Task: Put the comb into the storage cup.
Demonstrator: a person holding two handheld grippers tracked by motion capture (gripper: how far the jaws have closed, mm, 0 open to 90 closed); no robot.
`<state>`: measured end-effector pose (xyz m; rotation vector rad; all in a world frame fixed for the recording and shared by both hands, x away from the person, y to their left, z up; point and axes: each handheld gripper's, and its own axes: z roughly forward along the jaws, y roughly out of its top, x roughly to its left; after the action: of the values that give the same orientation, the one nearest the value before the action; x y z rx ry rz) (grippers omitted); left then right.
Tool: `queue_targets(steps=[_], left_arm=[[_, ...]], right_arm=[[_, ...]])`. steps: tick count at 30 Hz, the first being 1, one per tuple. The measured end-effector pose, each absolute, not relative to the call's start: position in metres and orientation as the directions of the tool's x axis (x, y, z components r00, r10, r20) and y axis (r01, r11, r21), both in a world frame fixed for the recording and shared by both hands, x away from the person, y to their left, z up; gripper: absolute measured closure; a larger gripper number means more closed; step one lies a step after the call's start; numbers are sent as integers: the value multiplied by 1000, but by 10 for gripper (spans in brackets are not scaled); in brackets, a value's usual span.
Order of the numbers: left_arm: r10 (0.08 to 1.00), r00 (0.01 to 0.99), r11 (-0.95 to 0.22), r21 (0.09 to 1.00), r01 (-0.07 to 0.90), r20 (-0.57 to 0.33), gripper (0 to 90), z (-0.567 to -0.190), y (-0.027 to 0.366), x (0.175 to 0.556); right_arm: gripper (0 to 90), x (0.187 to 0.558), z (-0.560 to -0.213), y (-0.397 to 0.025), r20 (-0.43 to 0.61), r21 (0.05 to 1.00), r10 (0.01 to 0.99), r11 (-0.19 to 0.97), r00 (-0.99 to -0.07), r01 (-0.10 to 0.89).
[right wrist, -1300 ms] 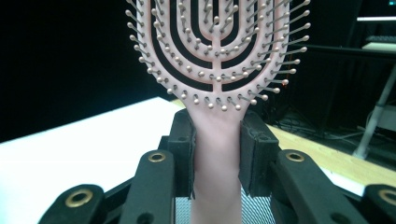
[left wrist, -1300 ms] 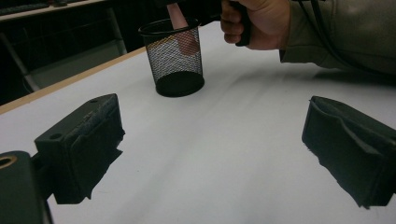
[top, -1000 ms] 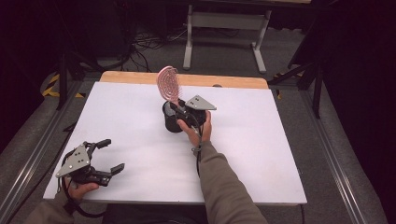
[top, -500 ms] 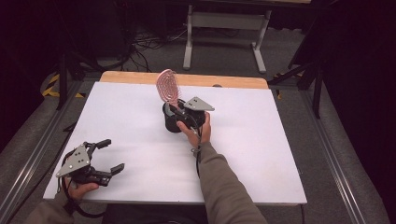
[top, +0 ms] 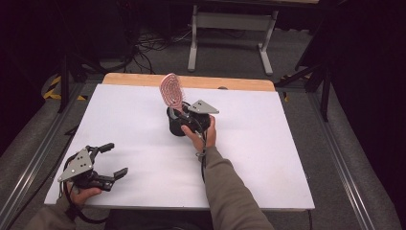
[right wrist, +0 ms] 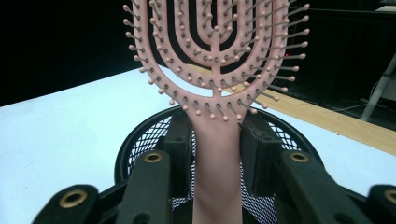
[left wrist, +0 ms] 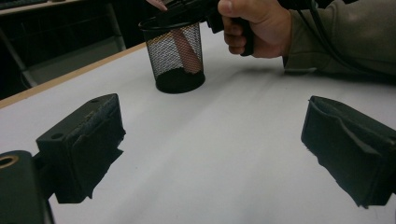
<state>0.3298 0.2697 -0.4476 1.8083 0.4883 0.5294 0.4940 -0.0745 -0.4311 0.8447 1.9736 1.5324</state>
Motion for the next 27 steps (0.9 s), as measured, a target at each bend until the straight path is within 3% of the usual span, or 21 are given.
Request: queue_targets(steps=[27], left_arm=[[568,816,-284,957,67,112,71,-447,270,329]], right_arm=[[681,493,-430,-74,-26,967,729,190,-684,167]])
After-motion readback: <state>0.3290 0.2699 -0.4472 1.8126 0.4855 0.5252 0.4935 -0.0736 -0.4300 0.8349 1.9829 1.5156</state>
